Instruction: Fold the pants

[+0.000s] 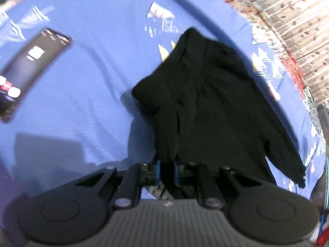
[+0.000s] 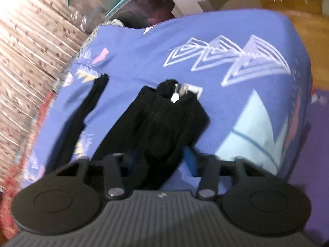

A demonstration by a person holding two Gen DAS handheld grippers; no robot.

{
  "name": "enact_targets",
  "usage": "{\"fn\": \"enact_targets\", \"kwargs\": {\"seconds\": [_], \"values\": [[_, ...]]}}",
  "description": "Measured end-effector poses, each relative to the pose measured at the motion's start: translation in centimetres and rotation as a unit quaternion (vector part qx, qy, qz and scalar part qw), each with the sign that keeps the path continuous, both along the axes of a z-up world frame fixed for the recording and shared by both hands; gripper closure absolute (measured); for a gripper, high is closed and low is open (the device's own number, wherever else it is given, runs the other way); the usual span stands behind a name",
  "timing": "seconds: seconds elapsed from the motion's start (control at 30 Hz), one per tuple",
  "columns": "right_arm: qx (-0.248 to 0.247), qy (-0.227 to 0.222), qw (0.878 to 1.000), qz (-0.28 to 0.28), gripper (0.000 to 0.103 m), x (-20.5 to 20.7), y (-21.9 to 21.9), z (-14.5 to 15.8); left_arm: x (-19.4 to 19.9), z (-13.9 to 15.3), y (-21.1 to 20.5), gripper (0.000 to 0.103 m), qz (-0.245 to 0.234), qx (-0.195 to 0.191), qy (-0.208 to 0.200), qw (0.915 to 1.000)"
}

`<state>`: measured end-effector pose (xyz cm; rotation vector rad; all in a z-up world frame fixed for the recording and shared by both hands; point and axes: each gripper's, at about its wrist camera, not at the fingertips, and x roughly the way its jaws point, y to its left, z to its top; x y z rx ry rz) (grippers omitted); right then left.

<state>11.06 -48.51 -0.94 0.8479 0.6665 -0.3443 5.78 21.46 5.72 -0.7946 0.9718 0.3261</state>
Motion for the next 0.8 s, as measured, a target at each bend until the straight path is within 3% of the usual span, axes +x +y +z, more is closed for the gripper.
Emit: {"fn": "enact_targets", "kwargs": {"seconds": [0.03, 0.13, 0.2, 0.27, 0.3, 0.33, 0.4, 0.43, 0.5, 0.57, 0.63, 0.7, 0.8], "values": [[-0.017, 0.006, 1.000, -0.003, 0.095, 0.3, -0.2, 0.6, -0.4, 0.8, 0.0, 0.092, -0.001, 0.002, -0.003, 1.0000], [-0.060, -0.065, 0.995, -0.040, 0.095, -3.2, -1.7, 3.8, -2.5, 2.0, 0.0, 0.092, -0.006, -0.001, -0.003, 1.0000], [-0.085, -0.058, 0.993, -0.052, 0.095, -3.9, -1.9, 4.6, -2.5, 1.4, -0.9, 0.090, -0.021, 0.011, 0.015, 0.9996], [-0.103, -0.015, 0.993, -0.055, 0.093, -4.1, -1.8, 3.9, -1.4, 0.3, -2.0, 0.077, -0.044, 0.046, 0.053, 0.9965], [-0.105, 0.009, 0.993, -0.052, 0.087, -3.7, -1.9, 3.1, -0.9, -0.7, -2.6, 0.078, -0.048, 0.068, 0.083, 0.9931], [-0.105, 0.036, 0.992, -0.058, 0.069, -3.8, -2.1, 2.3, -1.0, -1.3, -2.7, 0.079, -0.048, 0.078, 0.101, 0.9906], [-0.106, 0.053, 0.988, -0.095, 0.046, -4.9, -2.6, 1.8, -1.4, -1.8, -2.1, 0.078, -0.045, 0.050, 0.108, 0.9919], [-0.104, 0.039, 0.988, -0.108, 0.047, -5.3, -3.0, 2.1, -1.6, -1.6, -1.4, 0.077, -0.034, 0.024, 0.097, 0.9945], [-0.130, 0.033, 0.982, -0.136, 0.047, -5.7, -3.4, 3.5, -0.9, -0.5, -0.5, 0.077, -0.019, 0.009, 0.060, 0.9980], [-0.172, 0.014, 0.971, -0.165, 0.047, -6.0, -3.3, 5.4, 0.7, 1.5, 0.4, 0.077, -0.019, 0.043, 0.033, 0.9983], [-0.177, -0.018, 0.973, -0.146, 0.047, -4.8, -3.6, 7.1, 2.6, 3.4, 1.2, 0.075, -0.042, 0.098, 0.009, 0.9942], [-0.172, -0.037, 0.980, -0.093, 0.047, -2.0, -3.0, 8.8, 6.8, 5.0, 0.9, 0.070, -0.067, 0.160, -0.004, 0.9848], [-0.134, -0.056, 0.989, -0.003, 0.047, 2.4, -0.8, 9.6, 13.7, 5.9, 0.0, 0.062, -0.104, 0.216, -0.023, 0.9707]]}}
